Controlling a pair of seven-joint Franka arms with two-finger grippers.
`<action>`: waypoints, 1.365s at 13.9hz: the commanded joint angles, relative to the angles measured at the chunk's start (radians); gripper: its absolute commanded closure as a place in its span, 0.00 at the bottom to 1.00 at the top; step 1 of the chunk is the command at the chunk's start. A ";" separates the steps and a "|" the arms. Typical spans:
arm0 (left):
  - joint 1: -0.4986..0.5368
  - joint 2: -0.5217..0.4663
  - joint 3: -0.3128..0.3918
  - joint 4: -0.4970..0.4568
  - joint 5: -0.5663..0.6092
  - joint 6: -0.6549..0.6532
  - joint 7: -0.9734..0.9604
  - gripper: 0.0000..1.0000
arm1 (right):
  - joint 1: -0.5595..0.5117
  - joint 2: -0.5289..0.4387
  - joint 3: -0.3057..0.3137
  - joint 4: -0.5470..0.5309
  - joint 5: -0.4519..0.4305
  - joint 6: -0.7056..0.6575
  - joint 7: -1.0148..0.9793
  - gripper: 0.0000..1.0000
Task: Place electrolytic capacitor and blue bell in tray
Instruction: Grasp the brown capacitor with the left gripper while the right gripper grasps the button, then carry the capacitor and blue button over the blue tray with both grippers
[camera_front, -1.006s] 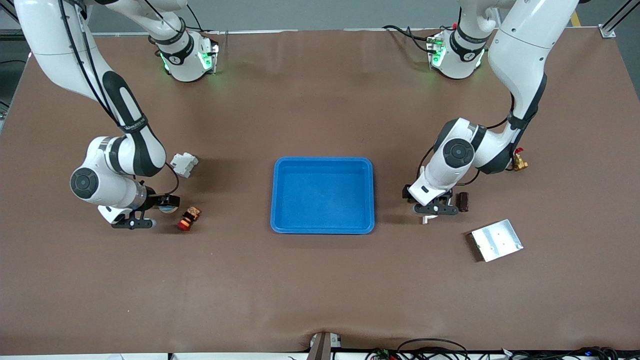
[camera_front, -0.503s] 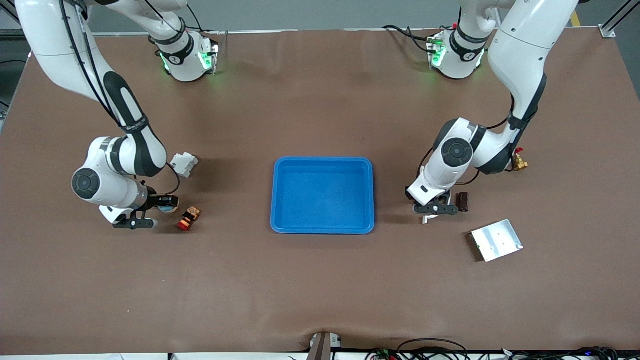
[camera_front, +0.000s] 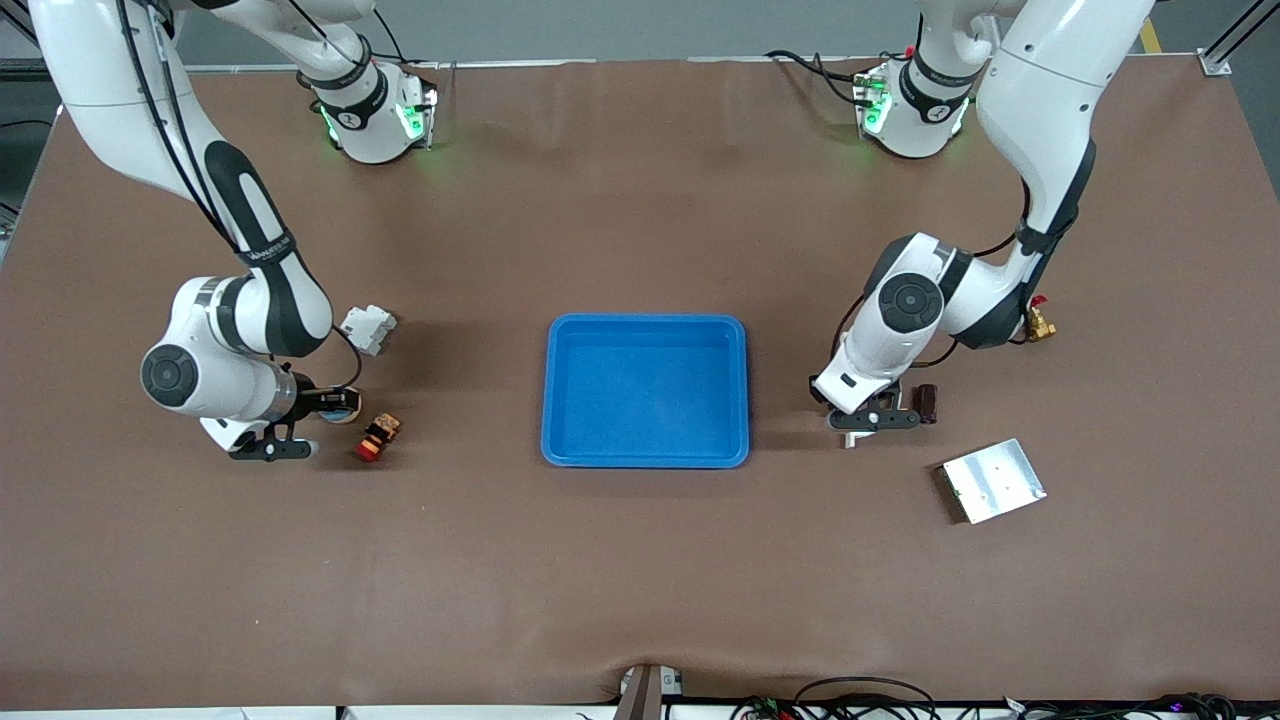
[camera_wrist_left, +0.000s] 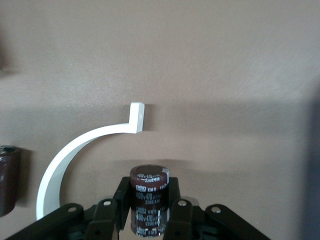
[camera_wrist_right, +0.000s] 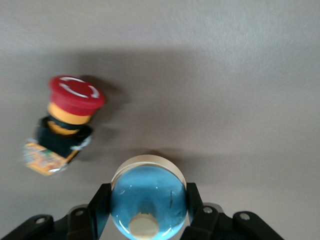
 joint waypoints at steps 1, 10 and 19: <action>-0.005 -0.036 -0.035 0.014 0.028 -0.051 -0.089 1.00 | 0.020 -0.019 0.020 0.091 0.020 -0.114 0.057 1.00; -0.118 -0.010 -0.109 0.084 0.023 -0.117 -0.320 1.00 | 0.343 0.005 0.063 0.253 0.022 -0.048 0.577 1.00; -0.237 0.131 -0.106 0.210 0.051 -0.163 -0.575 1.00 | 0.457 0.044 0.072 0.227 0.170 0.066 0.625 1.00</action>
